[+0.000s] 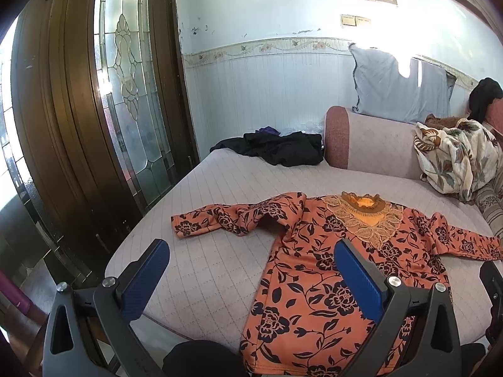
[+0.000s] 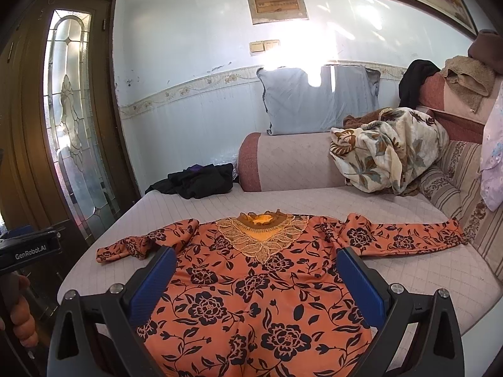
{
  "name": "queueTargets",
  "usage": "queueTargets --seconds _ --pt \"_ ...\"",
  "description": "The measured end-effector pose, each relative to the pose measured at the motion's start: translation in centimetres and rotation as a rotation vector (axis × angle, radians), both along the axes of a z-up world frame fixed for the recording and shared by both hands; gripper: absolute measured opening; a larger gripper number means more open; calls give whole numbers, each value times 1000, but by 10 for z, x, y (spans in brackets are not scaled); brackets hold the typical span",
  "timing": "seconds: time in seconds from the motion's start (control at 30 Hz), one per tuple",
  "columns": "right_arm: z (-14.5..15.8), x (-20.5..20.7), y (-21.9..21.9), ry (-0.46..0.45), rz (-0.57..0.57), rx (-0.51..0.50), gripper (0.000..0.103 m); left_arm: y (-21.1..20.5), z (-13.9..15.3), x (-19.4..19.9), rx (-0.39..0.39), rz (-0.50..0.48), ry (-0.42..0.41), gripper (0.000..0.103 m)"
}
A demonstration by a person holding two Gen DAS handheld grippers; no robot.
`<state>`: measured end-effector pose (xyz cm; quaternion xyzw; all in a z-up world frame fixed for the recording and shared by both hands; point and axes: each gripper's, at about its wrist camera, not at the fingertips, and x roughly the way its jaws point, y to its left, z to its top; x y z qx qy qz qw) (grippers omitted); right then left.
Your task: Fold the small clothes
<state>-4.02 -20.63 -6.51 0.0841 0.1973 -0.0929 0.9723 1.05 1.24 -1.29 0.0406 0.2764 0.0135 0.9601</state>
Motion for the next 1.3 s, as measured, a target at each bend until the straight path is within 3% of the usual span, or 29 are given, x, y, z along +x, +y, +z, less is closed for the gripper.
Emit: queueTargets --seconds 1.3 --pt "-2 4 3 20 -1 4 103 5 -3 4 -8 8 3 103"
